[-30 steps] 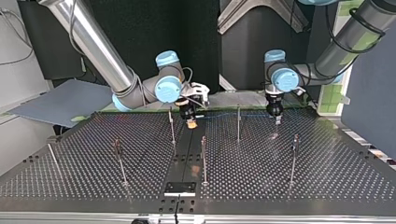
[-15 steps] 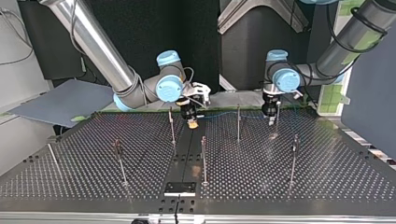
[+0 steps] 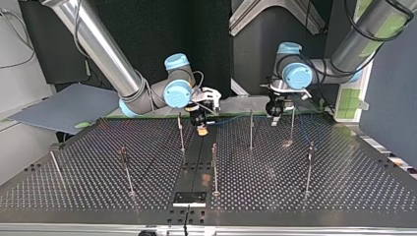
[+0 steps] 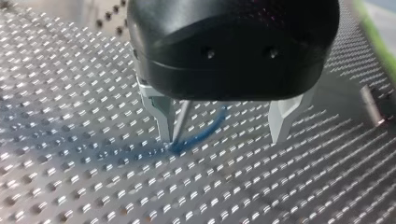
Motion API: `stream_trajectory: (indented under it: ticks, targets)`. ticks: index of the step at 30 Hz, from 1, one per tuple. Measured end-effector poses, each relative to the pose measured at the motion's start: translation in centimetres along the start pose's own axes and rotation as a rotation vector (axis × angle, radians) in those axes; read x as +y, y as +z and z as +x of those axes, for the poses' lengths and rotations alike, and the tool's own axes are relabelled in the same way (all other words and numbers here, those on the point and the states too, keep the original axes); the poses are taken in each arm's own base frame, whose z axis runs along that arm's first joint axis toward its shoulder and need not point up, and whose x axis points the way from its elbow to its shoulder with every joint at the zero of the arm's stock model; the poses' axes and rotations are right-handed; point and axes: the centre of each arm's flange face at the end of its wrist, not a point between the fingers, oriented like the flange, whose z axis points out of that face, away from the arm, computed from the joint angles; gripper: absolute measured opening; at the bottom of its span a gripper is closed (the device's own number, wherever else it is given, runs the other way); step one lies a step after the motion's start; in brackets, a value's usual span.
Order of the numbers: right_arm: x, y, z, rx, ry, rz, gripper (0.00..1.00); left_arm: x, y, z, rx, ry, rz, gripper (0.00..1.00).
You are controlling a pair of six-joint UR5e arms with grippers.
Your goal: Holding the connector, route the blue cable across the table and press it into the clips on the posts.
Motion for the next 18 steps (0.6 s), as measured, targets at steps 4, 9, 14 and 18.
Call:
stream_trajectory:
  ticks: [4, 9, 14, 18]
  targets:
    - [0.1, 0.0, 0.0, -0.001, 0.001, 0.001, 0.0, -0.9, -1.1, 0.7, 0.015, 0.005, 0.003, 1.0]
    - [0.0, 0.0, 0.0, -0.003, 0.001, 0.002, 0.0, -2.2, -1.8, 0.7, 0.009, 0.002, 0.018, 1.0]
    - [-0.1, -0.1, -0.1, -0.005, 0.001, 0.003, 0.0, -3.5, -2.6, 0.4, -0.008, 0.002, 0.033, 1.0]
    - [0.1, -0.1, -0.3, -0.008, 0.002, 0.002, 0.0, -4.7, -3.3, -0.4, -0.04, -0.012, 0.049, 1.0]
